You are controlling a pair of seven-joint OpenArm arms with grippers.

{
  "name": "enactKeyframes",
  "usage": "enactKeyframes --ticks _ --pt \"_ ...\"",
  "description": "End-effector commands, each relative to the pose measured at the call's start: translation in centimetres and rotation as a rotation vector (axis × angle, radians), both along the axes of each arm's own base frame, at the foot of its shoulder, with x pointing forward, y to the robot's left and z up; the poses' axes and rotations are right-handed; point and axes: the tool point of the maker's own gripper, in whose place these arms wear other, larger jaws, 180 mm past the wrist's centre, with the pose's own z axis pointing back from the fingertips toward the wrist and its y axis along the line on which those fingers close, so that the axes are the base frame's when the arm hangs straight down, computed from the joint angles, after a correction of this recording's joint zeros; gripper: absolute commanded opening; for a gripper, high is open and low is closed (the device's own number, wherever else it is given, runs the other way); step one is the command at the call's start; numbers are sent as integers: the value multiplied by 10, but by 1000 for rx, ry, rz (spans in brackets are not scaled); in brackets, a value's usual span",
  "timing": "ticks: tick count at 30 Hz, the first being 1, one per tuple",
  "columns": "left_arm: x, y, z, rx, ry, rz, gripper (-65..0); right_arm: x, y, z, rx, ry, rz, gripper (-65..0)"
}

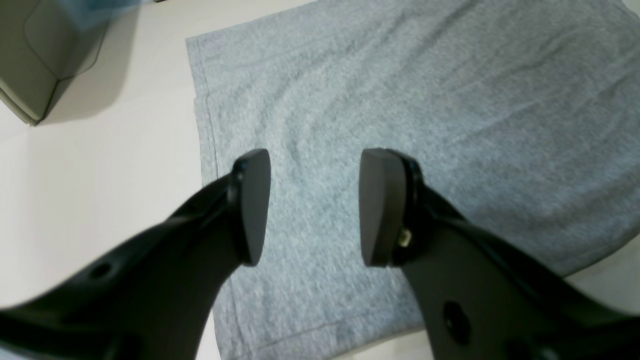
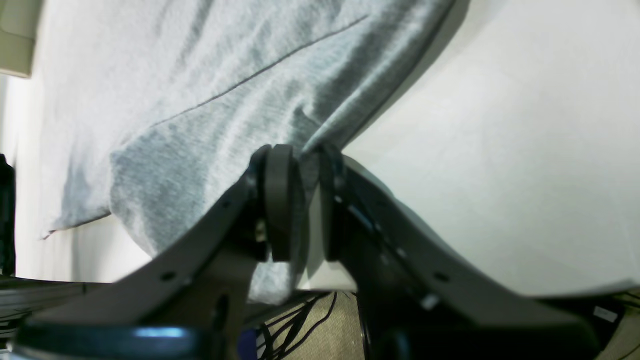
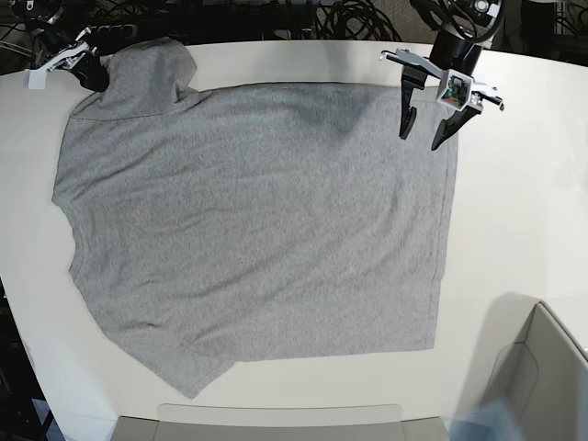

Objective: Fold the T-shirt properly
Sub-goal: 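Move both grippers down toward the shirt's shoulder corners by the collar, then reposition the right gripper over the shoulder corner near the collar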

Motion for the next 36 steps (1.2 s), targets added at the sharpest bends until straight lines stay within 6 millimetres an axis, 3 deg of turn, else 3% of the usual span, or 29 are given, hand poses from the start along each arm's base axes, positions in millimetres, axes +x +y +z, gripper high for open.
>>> enactKeyframes --ticks 1,8,14,17,20,23,25,27,29,31,32,34,36 --pt "-1 -1 8 -9 -27 -6 -356 -9 0 -9 -51 70 73 -544" --pt "-2 -2 7 -10 -21 -6 -356 1 1 -10 -68 64 90 -544" --pt "-5 -2 5 -10 -12 -6 -356 -3 6 -8 -68 59 87 -545" --pt "-9 -2 3 -10 -1 -6 -356 1 12 19 -121 -19 107 -545" --pt "-9 -2 3 -11 -1 -5 -356 11 16 70 -232 -150 120 -545" --pt "-8 -2 3 -12 -2 -4 -356 29 16 129 -490 -259 174 -545" --pt "-7 -2 3 -13 -3 -1 -356 48 12 158 -709 -287 195 -545" --pt "-9 -4 -2 -14 27 4 -358 72 -11 164 -892 -277 143 -545" --pt "-10 -8 -8 -23 58 12 -374 102 -34 176 -1182 -221 188 -545" --pt "-2 -8 -10 -12 74 13 -388 122 -44 180 -1516 -110 227 -544" --pt "0 -8 -12 -6 83 15 -391 134 -45 194 -1677 -102 223 -544" --pt "4 -7 -15 8 99 16 -391 155 -18 216 -1931 -166 216 -544" --pt "7 -7 -14 8 97 19 -391 164 15 229 -2028 -297 200 -544"
